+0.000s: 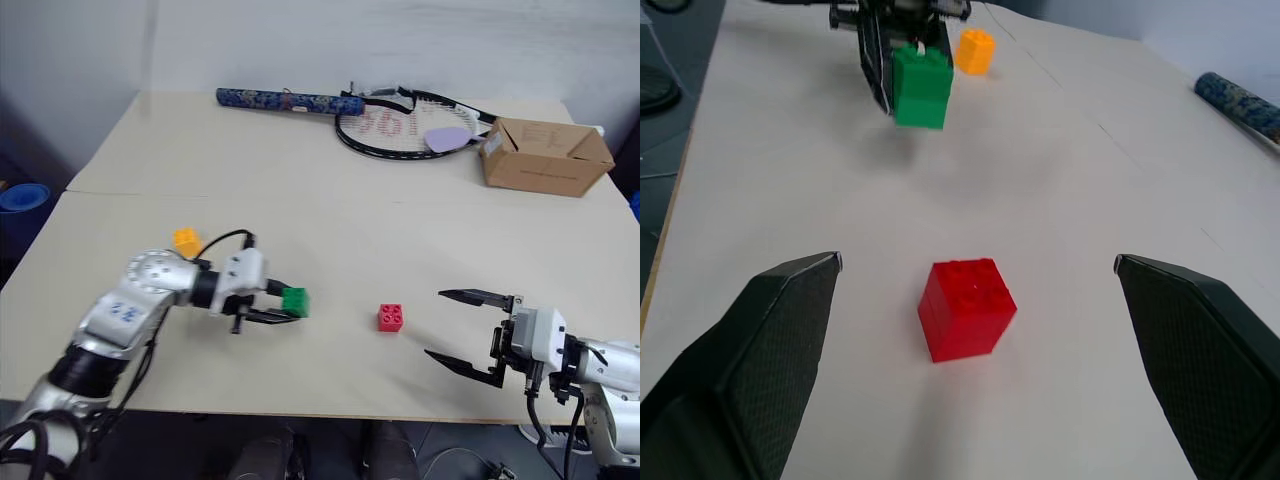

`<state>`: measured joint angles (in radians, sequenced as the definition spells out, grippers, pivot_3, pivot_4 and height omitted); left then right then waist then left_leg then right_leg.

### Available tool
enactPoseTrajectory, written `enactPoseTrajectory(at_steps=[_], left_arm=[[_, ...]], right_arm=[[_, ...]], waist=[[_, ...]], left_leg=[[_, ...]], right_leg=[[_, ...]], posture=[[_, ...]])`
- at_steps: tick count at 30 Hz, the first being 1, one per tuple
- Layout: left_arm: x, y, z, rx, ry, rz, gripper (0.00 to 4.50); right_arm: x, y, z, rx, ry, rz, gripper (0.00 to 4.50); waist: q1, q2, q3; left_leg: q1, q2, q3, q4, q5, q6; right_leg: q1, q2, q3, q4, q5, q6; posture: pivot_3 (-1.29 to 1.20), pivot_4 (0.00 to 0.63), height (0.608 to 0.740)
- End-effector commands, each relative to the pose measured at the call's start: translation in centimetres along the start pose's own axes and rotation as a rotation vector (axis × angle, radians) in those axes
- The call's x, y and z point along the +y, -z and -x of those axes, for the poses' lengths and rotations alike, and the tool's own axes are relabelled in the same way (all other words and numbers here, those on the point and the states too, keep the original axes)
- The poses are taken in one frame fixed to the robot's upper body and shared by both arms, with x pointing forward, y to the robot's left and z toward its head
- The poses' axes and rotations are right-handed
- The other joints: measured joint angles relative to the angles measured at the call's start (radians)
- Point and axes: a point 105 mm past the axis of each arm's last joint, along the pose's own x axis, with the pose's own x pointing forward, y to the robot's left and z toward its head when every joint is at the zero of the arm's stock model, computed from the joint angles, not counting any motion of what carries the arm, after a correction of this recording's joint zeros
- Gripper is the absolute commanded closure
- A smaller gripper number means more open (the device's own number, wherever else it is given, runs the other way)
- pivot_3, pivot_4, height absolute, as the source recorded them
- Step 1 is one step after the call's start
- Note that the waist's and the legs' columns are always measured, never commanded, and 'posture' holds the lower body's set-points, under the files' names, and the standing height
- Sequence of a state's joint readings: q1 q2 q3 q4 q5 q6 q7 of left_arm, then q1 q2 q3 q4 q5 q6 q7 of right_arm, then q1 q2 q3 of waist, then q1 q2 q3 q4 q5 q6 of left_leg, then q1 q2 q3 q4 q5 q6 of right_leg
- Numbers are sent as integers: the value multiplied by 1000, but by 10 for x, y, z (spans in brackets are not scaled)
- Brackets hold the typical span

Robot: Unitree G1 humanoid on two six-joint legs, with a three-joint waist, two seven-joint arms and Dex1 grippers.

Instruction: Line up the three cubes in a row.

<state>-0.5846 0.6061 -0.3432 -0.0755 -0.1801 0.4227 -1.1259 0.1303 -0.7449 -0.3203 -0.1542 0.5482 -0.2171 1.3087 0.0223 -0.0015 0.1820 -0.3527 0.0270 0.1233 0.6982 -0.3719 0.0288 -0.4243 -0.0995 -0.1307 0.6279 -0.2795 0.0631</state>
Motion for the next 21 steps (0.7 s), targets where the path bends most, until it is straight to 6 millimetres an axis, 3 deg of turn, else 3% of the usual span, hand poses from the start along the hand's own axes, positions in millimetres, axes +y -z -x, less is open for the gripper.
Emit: enactPoseTrajectory(at_steps=[1, 8, 14, 18, 21], left_arm=[[8, 4, -18, 83, 18, -27, 3011], [8, 0, -38, 92, 54, -39, 3011], [3, 4, -41, 100, 54, -12, 3011], [-1, -3, -37, 71, 67, -29, 1691], [1, -18, -26, -6, 37, -106, 773]], right_arm=[[-2, -7, 3, 1, 38, 33, 0], [3, -6, 6, 15, 81, 25, 0], [6, -3, 6, 20, 99, 16, 0], [5, -1, 6, 21, 105, 12, 0], [3, 2, 6, 23, 102, 8, 0]], waist=[[-2, 0, 0], [3, 0, 0], [5, 0, 0], [4, 0, 0], [4, 0, 0]], left_leg=[[0, 1, 0, 0, 0, 0], [0, 2, 0, 1, 0, -1], [0, 1, -1, 2, 1, -1], [0, 2, -1, 2, 1, -1], [0, 1, -1, 2, 1, -1]], right_leg=[[0, 1, 0, 0, 0, 0], [-1, 1, 2, -1, 0, -1], [0, -1, 1, -1, 0, -1], [0, -2, 2, 0, 0, -1], [0, -2, 2, -1, 0, -1]], posture=[[0, 150, 740], [0, 150, 740], [0, 150, 740], [0, 150, 740], [0, 150, 740]])
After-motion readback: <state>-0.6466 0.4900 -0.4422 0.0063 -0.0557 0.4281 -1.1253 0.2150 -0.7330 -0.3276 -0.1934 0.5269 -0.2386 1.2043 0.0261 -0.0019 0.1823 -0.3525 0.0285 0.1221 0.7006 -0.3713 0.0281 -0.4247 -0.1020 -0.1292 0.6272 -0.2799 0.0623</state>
